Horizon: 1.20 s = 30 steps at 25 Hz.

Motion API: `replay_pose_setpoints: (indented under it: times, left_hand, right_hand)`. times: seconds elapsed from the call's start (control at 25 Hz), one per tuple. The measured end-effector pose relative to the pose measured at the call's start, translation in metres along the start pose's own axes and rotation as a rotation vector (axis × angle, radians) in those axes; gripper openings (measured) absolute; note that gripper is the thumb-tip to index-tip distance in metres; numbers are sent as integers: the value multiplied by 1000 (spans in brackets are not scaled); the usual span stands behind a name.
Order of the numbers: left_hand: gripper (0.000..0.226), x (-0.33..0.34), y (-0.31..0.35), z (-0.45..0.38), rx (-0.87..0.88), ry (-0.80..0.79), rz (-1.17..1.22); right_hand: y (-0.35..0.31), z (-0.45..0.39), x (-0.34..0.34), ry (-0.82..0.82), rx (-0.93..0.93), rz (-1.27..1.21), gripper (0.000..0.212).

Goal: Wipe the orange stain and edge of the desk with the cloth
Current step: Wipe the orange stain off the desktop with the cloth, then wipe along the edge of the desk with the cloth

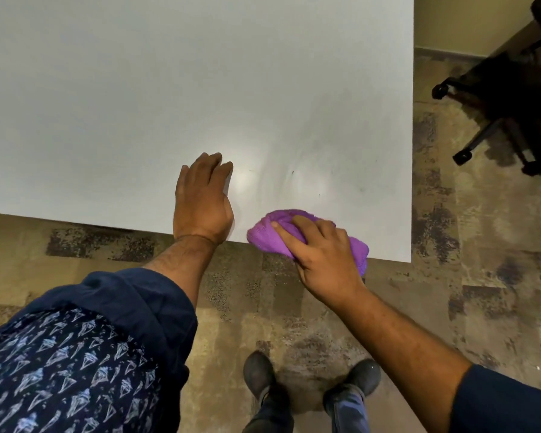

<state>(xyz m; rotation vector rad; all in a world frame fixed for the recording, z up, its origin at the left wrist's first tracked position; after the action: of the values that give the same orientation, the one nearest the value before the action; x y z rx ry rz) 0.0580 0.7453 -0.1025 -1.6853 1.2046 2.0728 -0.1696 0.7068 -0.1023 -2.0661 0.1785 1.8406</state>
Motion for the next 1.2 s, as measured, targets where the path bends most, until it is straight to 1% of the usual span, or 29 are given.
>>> replay_pose_setpoints:
  times: [0.16, 0.24, 0.32, 0.36, 0.4, 0.44, 0.52, 0.6, 0.68, 0.76, 0.8, 0.88, 1.04, 1.2]
  left_hand:
    - [48, 1, -3, 1, 11, 13, 13]
    - [45, 1, -3, 3, 18, 8, 16]
    - [41, 1, 0, 6, 20, 5, 6]
    - [39, 2, 2, 7, 33, 5, -10]
    - [38, 3, 5, 9, 63, 0, -29]
    - [38, 3, 8, 10, 100, -8, -48]
    - [41, 4, 18, 16, 194, -32, -87]
    - [46, 11, 30, 24, 324, -93, -143]
    - [52, 18, 38, 33, 456, -158, -211]
    - [55, 21, 40, 34, 495, -174, -235]
    - [56, 20, 40, 32, 494, -163, -230]
    - [56, 20, 38, 32, 495, -146, -223]
    - [57, 21, 39, 31, 519, -130, -229]
    - [57, 22, 38, 32, 522, -118, -250]
  right_hand:
    - [5, 14, -4, -36, 66, -16, 59]
    - [13, 27, -14, -32, 120, -56, 52]
    - [28, 45, -26, -9, 214, -103, 49]
    - [38, 56, -30, 20, 290, -133, 46]
    - [48, 70, -33, 83, 389, -185, 40]
    - [59, 84, -37, 180, 495, -271, 34]
    - [72, 114, -46, 447, 661, -477, 23]
    - [78, 147, -46, 697, 790, -669, 20]
    - [77, 176, -36, 884, 914, -854, 22]
    - [71, 197, -29, 1067, 984, -1011, 19]
    - [68, 204, -25, 1134, 1002, -1071, 20]
    - [62, 216, -18, 1212, 1036, -1134, 23]
    - [48, 240, 2, 1342, 1127, -1235, 22]
    - [29, 254, 19, 1441, 1214, -1268, 18]
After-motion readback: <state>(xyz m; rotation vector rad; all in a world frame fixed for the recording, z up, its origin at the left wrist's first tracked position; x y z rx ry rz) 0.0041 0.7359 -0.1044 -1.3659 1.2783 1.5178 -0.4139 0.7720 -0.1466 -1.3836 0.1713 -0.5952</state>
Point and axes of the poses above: each hand's wrist, its own z-axis away from the middle knuckle, its own x-axis out of the palm, y = z × x, the point moved 8 cm from there along -z, towards the middle knuckle, and after that the axes turned 14 degrees about -x, right-handed, at the moved point
